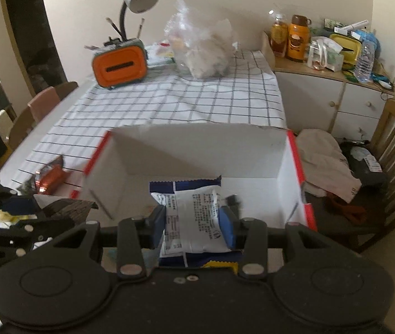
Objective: Organize snacks
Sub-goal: 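Carry the white-blue packet with the right gripper while the left gripper carries its snack into the box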
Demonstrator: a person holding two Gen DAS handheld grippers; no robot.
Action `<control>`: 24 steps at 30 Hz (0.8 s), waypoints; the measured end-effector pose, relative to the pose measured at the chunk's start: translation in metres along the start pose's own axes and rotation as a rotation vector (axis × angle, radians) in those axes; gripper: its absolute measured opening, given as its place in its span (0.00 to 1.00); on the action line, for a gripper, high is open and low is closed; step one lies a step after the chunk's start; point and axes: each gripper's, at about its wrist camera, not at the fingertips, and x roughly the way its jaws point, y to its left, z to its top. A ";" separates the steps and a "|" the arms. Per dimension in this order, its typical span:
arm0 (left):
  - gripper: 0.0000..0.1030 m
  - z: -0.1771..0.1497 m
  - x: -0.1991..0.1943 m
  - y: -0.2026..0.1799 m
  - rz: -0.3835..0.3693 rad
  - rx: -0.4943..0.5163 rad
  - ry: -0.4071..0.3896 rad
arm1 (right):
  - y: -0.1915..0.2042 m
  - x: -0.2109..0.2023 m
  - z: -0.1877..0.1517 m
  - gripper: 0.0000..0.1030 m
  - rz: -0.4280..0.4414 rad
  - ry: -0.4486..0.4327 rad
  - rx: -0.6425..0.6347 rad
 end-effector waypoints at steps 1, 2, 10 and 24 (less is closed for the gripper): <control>0.25 0.002 0.005 -0.003 0.004 0.003 0.008 | -0.003 0.003 0.000 0.40 -0.005 0.007 -0.001; 0.25 0.004 0.010 -0.006 0.009 0.005 0.020 | -0.005 0.007 0.000 0.40 -0.011 0.015 -0.004; 0.25 0.021 0.046 -0.021 0.045 0.000 0.108 | -0.015 0.029 -0.006 0.40 -0.035 0.071 -0.030; 0.25 0.019 0.092 -0.020 0.060 -0.047 0.282 | -0.016 0.031 -0.005 0.41 -0.035 0.078 -0.063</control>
